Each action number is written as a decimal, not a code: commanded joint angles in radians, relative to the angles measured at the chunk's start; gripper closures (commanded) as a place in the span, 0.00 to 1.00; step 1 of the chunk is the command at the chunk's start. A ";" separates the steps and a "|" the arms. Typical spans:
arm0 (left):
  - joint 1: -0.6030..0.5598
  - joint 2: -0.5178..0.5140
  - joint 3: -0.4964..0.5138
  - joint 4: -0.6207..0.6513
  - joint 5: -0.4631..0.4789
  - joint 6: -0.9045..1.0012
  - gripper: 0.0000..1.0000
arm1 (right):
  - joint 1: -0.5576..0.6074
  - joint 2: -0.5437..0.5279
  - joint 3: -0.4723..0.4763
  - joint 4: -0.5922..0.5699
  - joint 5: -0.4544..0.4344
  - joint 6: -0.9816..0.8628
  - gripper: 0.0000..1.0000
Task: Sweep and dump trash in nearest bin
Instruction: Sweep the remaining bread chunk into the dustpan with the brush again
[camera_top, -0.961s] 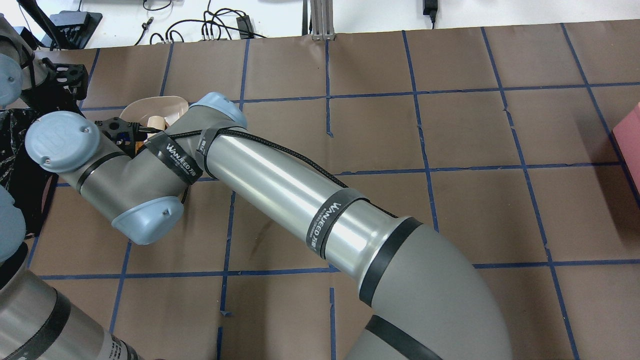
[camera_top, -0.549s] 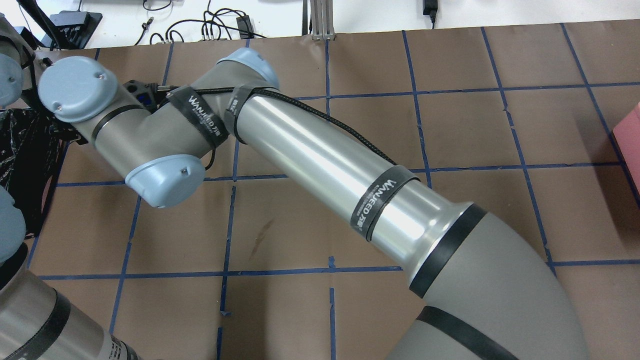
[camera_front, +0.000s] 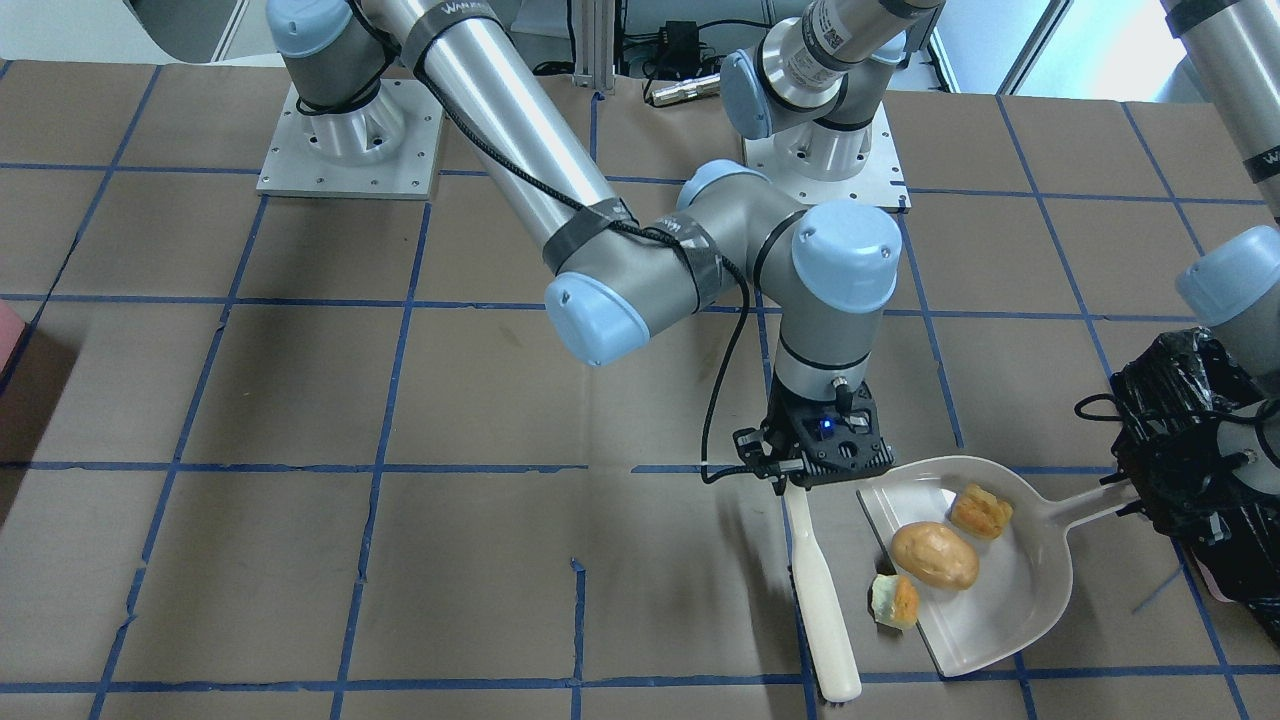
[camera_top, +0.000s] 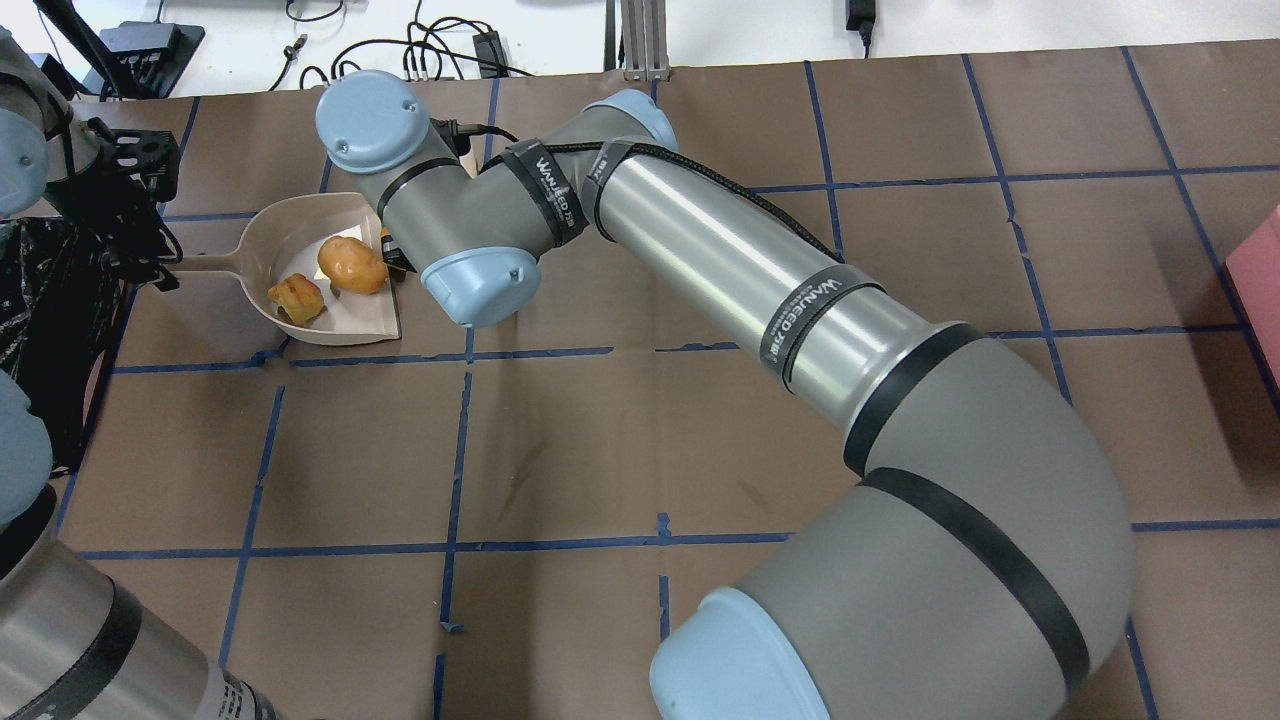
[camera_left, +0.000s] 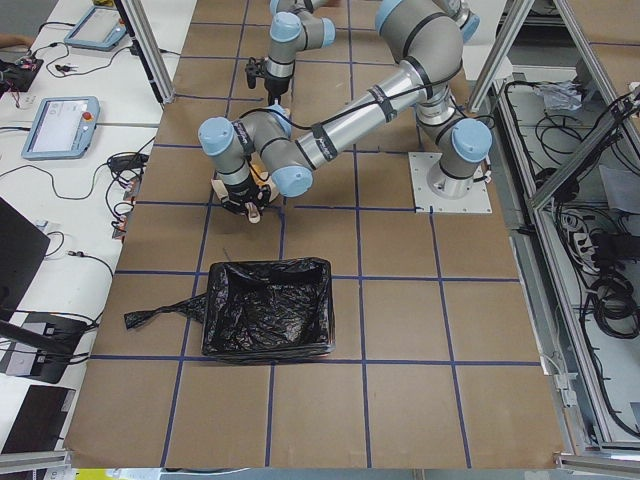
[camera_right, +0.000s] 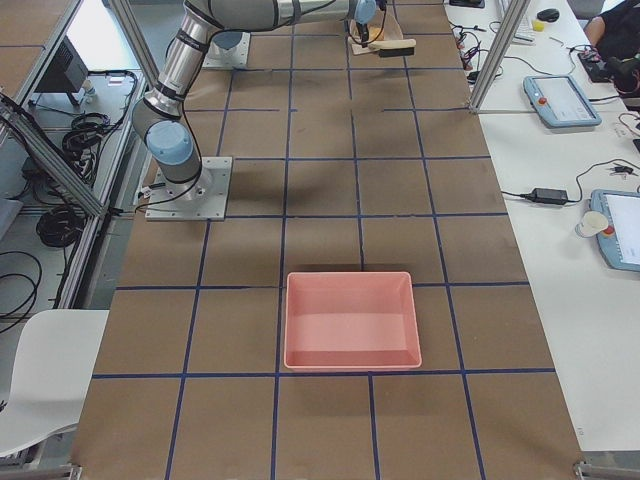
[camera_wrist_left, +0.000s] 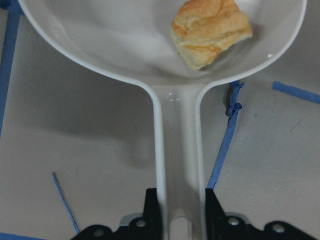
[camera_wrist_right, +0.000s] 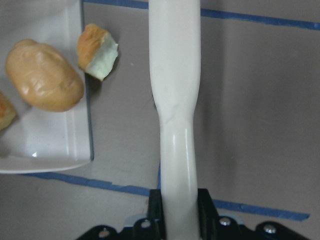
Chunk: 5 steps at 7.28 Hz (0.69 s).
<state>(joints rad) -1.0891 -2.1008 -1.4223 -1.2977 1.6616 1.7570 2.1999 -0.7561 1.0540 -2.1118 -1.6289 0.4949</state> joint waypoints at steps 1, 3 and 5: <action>0.000 -0.001 -0.001 0.000 0.000 0.001 0.97 | -0.005 0.061 -0.028 -0.059 0.003 0.005 0.93; 0.000 -0.002 -0.001 0.000 0.000 -0.001 0.97 | 0.024 0.080 -0.034 -0.060 0.004 0.016 0.93; 0.000 -0.005 -0.007 0.002 -0.005 -0.004 0.97 | 0.085 0.078 -0.037 -0.060 0.004 0.107 0.93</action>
<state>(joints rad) -1.0891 -2.1040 -1.4270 -1.2967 1.6591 1.7544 2.2462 -0.6782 1.0200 -2.1717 -1.6246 0.5472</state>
